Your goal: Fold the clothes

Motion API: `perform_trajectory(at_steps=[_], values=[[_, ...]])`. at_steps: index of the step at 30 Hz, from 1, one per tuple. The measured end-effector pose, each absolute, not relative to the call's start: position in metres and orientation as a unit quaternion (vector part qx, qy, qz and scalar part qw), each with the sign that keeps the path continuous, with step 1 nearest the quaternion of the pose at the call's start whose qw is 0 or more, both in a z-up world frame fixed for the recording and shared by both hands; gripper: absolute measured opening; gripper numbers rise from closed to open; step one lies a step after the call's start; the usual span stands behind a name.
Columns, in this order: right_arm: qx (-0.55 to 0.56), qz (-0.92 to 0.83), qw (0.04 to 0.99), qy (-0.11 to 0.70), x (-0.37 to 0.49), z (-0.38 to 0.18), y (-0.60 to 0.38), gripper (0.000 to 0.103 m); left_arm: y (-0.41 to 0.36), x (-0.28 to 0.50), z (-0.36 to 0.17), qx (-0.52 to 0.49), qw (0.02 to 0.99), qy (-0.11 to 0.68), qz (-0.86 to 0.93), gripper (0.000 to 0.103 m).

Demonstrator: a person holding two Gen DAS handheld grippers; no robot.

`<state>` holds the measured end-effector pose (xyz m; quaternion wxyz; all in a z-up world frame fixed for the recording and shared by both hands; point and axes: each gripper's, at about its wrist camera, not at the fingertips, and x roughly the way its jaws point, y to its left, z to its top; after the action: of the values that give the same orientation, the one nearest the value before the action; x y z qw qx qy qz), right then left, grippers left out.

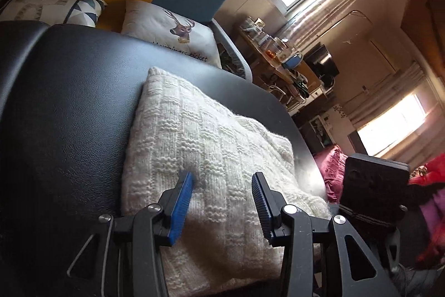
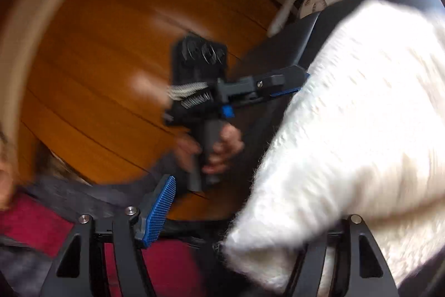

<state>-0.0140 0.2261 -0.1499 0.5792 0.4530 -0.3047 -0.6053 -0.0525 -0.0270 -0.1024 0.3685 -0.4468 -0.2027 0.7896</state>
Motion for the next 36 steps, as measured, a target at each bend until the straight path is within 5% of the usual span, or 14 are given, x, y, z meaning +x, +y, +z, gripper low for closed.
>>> perform_trajectory(at_steps=[2, 4, 15, 23, 25, 27, 30, 33, 36], values=[[0.494, -0.625, 0.531, -0.289, 0.002, -0.179, 0.243, 0.062, -0.030, -0.047, -0.108, -0.454, 0.378, -0.185, 0.786, 0.042], [0.504, -0.639, 0.498, -0.299, 0.014, -0.197, 0.262, 0.042, -0.032, -0.041, -0.112, -0.458, 0.378, -0.150, 0.791, 0.039], [0.393, -0.752, 0.339, -0.407, 0.025, -0.158, 0.347, 0.056, -0.013, -0.006, -0.092, -0.424, 0.418, -0.048, 0.802, 0.039], [0.444, -0.703, 0.255, -0.493, -0.038, -0.205, 0.320, 0.058, -0.002, 0.017, -0.107, -0.425, 0.446, -0.010, 0.787, 0.040], [0.436, -0.726, 0.255, -0.467, -0.042, -0.201, 0.309, 0.046, -0.003, 0.016, -0.115, -0.435, 0.447, -0.009, 0.781, 0.040], [0.430, -0.763, 0.243, -0.417, -0.044, -0.182, 0.303, 0.017, -0.004, 0.013, -0.122, -0.445, 0.452, -0.016, 0.773, 0.042], [0.413, -0.834, 0.215, -0.296, -0.045, -0.131, 0.296, 0.017, -0.003, 0.013, -0.129, -0.456, 0.469, -0.013, 0.756, 0.047], [0.475, -0.869, 0.113, -0.085, -0.056, -0.129, 0.272, 0.017, 0.003, 0.019, -0.133, -0.463, 0.483, 0.016, 0.743, 0.048], [0.524, -0.840, 0.102, -0.092, -0.056, -0.178, 0.290, 0.017, 0.008, 0.024, -0.135, -0.466, 0.496, 0.042, 0.731, 0.048]])
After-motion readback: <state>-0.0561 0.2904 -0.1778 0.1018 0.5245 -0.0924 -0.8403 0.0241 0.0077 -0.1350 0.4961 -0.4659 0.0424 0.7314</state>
